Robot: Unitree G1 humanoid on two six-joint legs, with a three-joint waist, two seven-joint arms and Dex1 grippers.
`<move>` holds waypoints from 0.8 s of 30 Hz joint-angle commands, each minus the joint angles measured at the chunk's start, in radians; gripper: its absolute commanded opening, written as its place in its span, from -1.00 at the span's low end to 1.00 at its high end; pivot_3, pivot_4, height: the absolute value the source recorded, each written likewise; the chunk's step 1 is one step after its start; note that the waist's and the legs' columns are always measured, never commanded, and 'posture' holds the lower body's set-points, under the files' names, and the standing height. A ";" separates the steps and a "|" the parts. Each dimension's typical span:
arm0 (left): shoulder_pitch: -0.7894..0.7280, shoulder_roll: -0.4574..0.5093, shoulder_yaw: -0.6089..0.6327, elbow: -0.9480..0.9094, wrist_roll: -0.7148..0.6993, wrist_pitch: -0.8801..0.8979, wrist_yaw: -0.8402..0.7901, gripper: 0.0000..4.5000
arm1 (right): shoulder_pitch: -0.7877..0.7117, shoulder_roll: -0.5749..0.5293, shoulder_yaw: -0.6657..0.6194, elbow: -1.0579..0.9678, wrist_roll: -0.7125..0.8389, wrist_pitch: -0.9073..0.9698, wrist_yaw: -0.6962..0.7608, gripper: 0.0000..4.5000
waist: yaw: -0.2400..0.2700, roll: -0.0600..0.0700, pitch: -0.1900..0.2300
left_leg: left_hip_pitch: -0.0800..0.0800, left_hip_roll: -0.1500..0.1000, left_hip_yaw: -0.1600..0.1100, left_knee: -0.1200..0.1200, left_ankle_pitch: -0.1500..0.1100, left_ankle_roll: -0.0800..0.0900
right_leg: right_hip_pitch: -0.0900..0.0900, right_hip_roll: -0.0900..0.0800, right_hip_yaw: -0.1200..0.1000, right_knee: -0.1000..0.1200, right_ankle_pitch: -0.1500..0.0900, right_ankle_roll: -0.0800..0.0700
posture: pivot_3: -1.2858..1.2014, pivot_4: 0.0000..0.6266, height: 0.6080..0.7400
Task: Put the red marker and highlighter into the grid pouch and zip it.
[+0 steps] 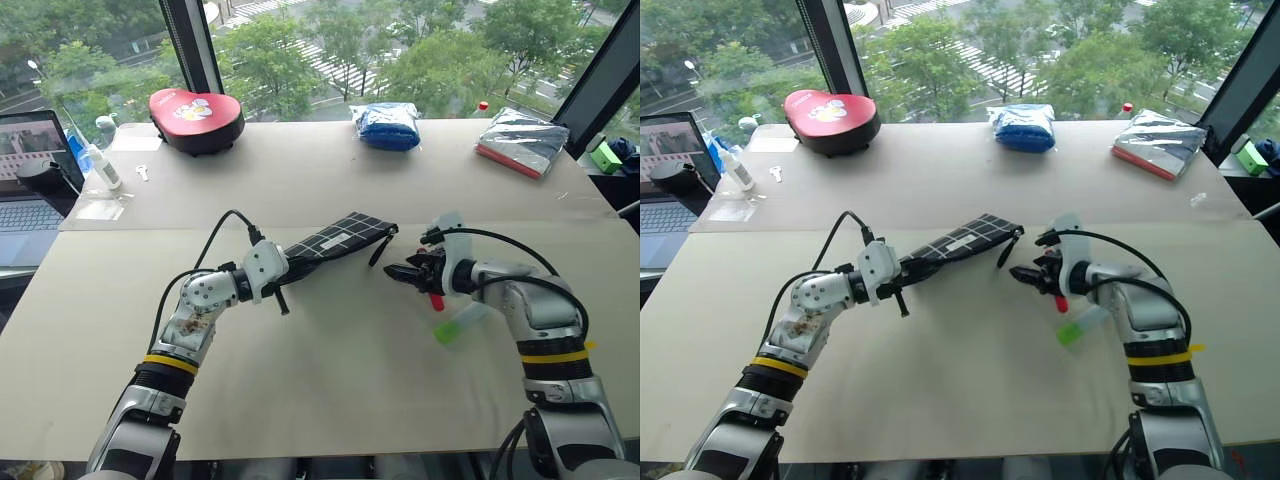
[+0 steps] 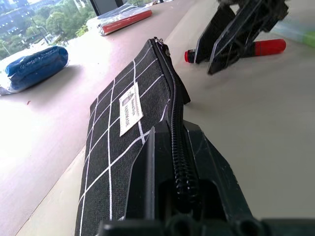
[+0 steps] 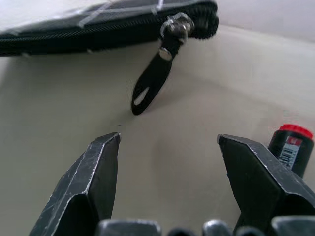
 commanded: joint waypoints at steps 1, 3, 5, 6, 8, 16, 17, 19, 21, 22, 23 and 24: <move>0.000 -0.002 0.028 -0.040 -0.011 0.006 0.011 -1.00 | -0.067 0.013 -0.005 0.019 -0.018 -0.051 -0.035 0.56 | 0.000 0.000 0.000 | 0.000 0.000 0.000 0.000 0.000 0.000 | 0.000 0.000 0.000 0.000 0.000 0.000 | 0.03 -0.52 1.00; 0.002 -0.001 0.033 -0.042 -0.009 0.006 0.016 -1.00 | -0.089 0.022 -0.006 0.058 -0.030 -0.070 -0.049 0.56 | 0.002 0.000 0.000 | 0.000 0.000 0.000 0.000 0.000 0.000 | 0.000 0.000 0.000 0.000 0.000 0.000 | 0.03 -0.52 1.00; 0.004 -0.003 0.036 -0.046 -0.008 0.007 0.022 -1.00 | -0.106 0.029 -0.008 0.092 -0.035 -0.086 -0.054 0.56 | 0.004 0.000 0.000 | 0.000 0.000 0.000 0.000 0.000 0.000 | 0.000 0.000 0.000 0.000 0.000 0.000 | 0.03 -0.52 1.00; 0.005 -0.004 0.037 -0.049 -0.008 0.008 0.024 -1.00 | -0.114 0.032 -0.005 0.106 -0.039 -0.094 -0.055 0.56 | 0.005 0.000 0.000 | 0.000 0.000 0.000 0.000 0.000 0.000 | 0.000 0.000 0.000 0.000 0.000 0.000 | 0.03 -0.52 1.00; 0.007 -0.007 0.039 -0.052 -0.007 0.010 0.026 -1.00 | -0.123 0.036 -0.002 0.123 -0.046 -0.104 -0.055 0.56 | 0.005 0.000 0.000 | 0.000 0.000 0.000 0.000 0.000 0.000 | 0.000 0.000 0.000 0.000 0.000 0.000 | 0.03 -0.52 1.00; 0.012 -0.023 0.045 -0.066 -0.012 0.017 0.036 -1.00 | -0.186 0.077 0.019 0.243 -0.083 -0.160 -0.065 0.56 | -0.005 0.000 0.000 | 0.000 0.000 0.000 0.000 0.000 0.000 | 0.000 0.001 0.000 0.000 0.000 0.000 | 0.03 -0.52 1.00; 0.012 -0.024 0.046 -0.066 -0.011 0.018 0.036 -1.00 | -0.192 0.080 0.017 0.248 -0.082 -0.161 -0.063 0.56 | -0.006 0.000 0.000 | 0.000 0.000 0.000 0.000 0.000 0.000 | 0.000 0.001 0.000 0.000 0.000 0.000 | 0.03 -0.52 1.00; 0.013 -0.025 0.048 -0.065 -0.010 0.018 0.036 -1.00 | -0.197 0.080 0.014 0.246 -0.076 -0.159 -0.052 0.56 | -0.006 0.000 0.000 | 0.000 0.000 0.000 0.000 0.000 0.000 | 0.000 0.001 0.000 0.000 0.000 0.000 | 0.03 -0.52 1.00; 0.012 -0.027 0.049 -0.062 -0.008 0.018 0.037 -1.00 | -0.189 0.065 0.021 0.223 -0.060 -0.145 -0.012 0.56 | -0.006 0.000 0.000 | 0.000 0.000 0.000 0.000 0.000 0.000 | 0.000 0.001 0.000 0.000 0.000 0.000 | 0.03 -0.52 1.00; 0.012 -0.028 0.050 -0.060 -0.007 0.018 0.038 -1.00 | -0.177 0.050 0.029 0.199 -0.051 -0.137 0.020 0.56 | -0.006 0.000 0.000 | 0.000 0.000 0.000 0.000 0.000 0.000 | 0.000 0.001 0.000 0.000 0.000 0.000 | 0.03 -0.52 1.00; 0.012 -0.028 0.050 -0.060 -0.007 0.019 0.039 -1.00 | -0.168 0.040 0.031 0.182 -0.044 -0.130 0.042 0.56 | -0.005 0.000 0.000 | -0.001 0.000 0.000 0.000 0.000 0.000 | 0.000 0.001 0.000 0.000 0.000 0.000 | 0.03 -0.52 1.00; 0.012 -0.029 0.051 -0.059 -0.007 0.019 0.040 -1.00 | -0.166 0.036 0.027 0.177 -0.043 -0.127 0.048 0.56 | -0.005 0.000 0.000 | -0.001 0.000 0.000 0.000 0.000 0.000 | 0.000 0.001 0.000 0.000 0.000 0.000 | 0.03 -0.52 1.00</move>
